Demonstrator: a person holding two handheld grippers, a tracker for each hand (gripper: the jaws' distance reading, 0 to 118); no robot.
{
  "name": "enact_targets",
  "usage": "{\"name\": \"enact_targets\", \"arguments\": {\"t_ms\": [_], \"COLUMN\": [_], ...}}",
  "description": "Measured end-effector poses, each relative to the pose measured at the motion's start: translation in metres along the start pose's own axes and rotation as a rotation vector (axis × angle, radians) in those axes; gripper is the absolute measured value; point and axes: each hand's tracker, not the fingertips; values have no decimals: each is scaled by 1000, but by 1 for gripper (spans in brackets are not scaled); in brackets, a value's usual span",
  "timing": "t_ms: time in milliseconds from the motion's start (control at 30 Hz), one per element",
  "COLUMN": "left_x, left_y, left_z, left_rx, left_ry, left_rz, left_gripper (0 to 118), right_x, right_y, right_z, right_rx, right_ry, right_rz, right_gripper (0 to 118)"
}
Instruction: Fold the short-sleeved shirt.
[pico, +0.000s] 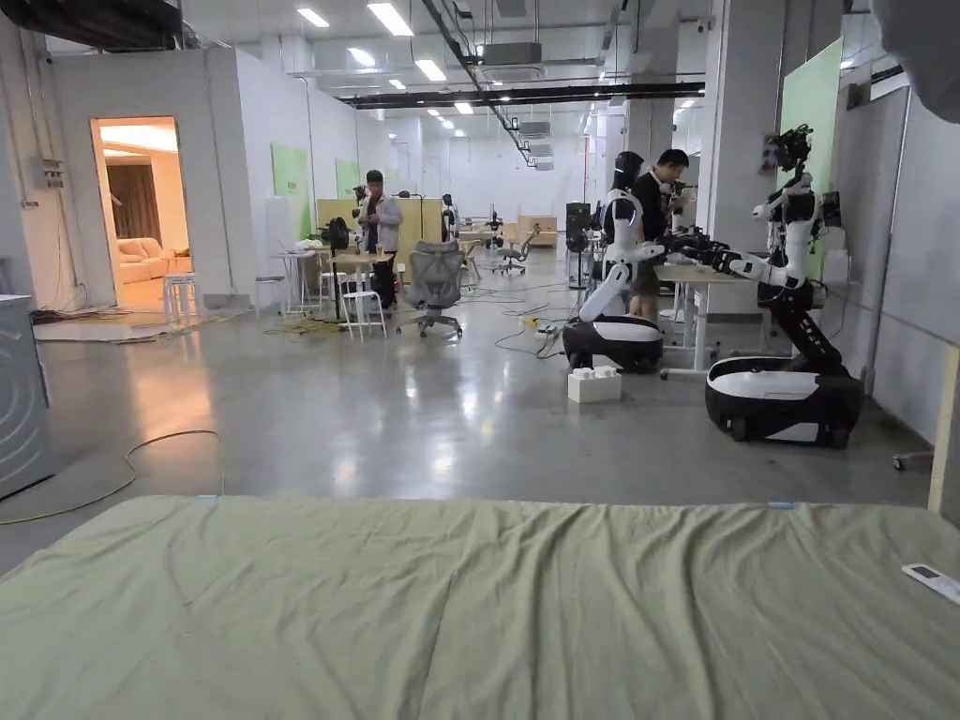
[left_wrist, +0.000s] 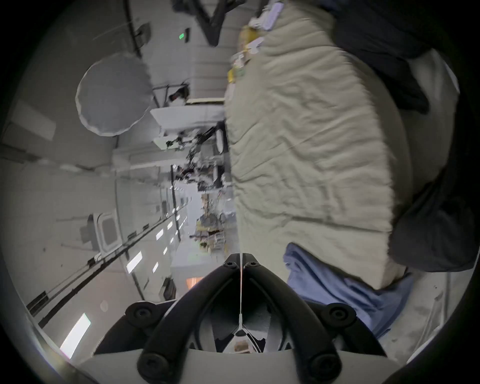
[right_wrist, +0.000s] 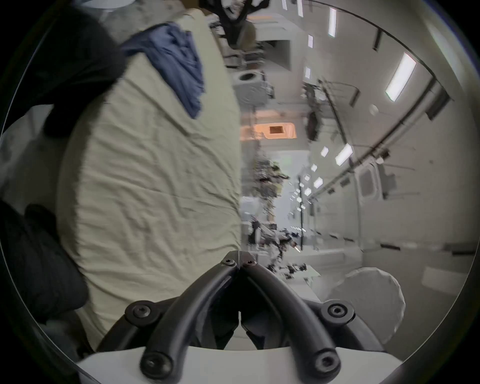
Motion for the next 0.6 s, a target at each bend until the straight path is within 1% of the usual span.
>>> {"name": "enact_targets", "arguments": {"t_ms": [33,67,100,133,167,200,233,267,333,367,400,433,467,500,533,600], "left_x": [-1,-6,-16,-35,-52,-73,-93,-109,-122,-121,-116,-111,-107,-104,-102,-103], "left_y": [-1,0,2,2,-1,-5,-17,-28,-64,-77,-87,-91,-85,-81,-82,-82], "left_z": [3,5,5,4,3,4,8,13,24,29,32,34,38,42,46,52], "left_rx": [14,19,13,-5,-25,-54,-52,-32,52,91,106,104,107,47,58,101], "left_ry": [-14,-13,-11,-8,5,41,63,75,86,81,69,70,73,146,151,136], "left_rz": [41,104,216,376,521,743,938,1117,1561,1729,1826,1834,1878,1759,1756,1767], "left_gripper": [0,0,0,0,0,0,0,0,0,0,0,0,0,0,0,0], "right_x": [-4,3,7,20,31,48,59,69,81,83,82,78,73,67,66,66], "right_y": [2,4,6,3,3,-2,-4,-8,-34,-41,-50,-58,-64,-68,-69,-68], "right_z": [1,3,3,4,5,9,12,17,28,33,36,38,38,37,38,38], "right_rx": [17,5,2,4,7,8,2,-11,17,36,38,29,10,-11,-15,-18], "right_ry": [29,27,26,8,-9,-66,-125,-192,-315,-342,-352,-345,-316,-285,-297,-309], "right_rz": [4,-19,-75,-212,-319,-485,-613,-748,-1094,-1222,-1361,-1475,-1592,-1688,-1691,-1653], "right_gripper": [1,1,1,1,1,1,1,1,1,1,1,1,1,1,1,1]}}
